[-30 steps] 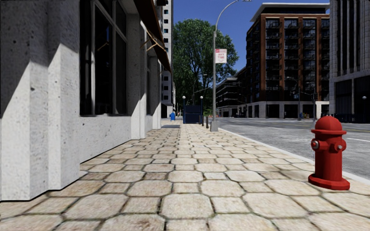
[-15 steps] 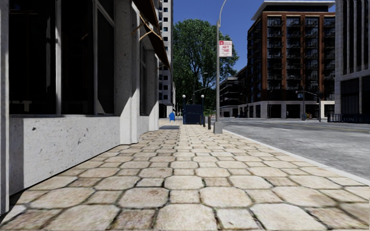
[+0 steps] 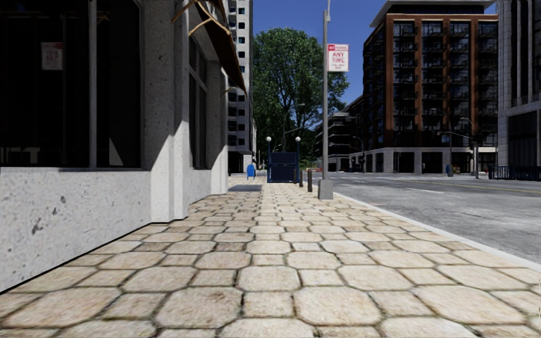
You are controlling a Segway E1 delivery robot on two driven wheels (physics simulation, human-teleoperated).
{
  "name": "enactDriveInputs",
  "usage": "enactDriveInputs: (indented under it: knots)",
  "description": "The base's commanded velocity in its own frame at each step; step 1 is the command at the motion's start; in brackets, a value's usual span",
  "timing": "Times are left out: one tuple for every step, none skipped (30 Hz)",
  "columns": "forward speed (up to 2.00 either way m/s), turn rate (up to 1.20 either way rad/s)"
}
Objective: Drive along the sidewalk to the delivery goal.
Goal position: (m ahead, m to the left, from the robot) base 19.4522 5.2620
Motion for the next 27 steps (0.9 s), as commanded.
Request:
enactDriveInputs:
  knots:
    - [2.0,0.0]
    - [2.0,0.0]
    - [2.0,0.0]
    - [2.0,0.0]
    - [2.0,0.0]
    - [2.0,0.0]
    - [2.0,0.0]
    - [2.0,0.0]
    - [2.0,0.0]
    - [2.0,0.0]
    - [2.0,0.0]
    - [2.0,0.0]
    - [2.0,0.0]
    - [2.0,0.0]
    - [2.0,0.0]
    - [2.0,0.0]
    - [2.0,0.0]
    - [2.0,0.0]
    - [2.0,0.0]
    - [2.0,0.0]
    - [2.0,0.0]
    - [2.0,0.0]
    - [2.0,0.0]
    - [2.0,0.0]
    - [2.0,0.0]
    - [2.0,0.0]
    - [2.0,0.0]
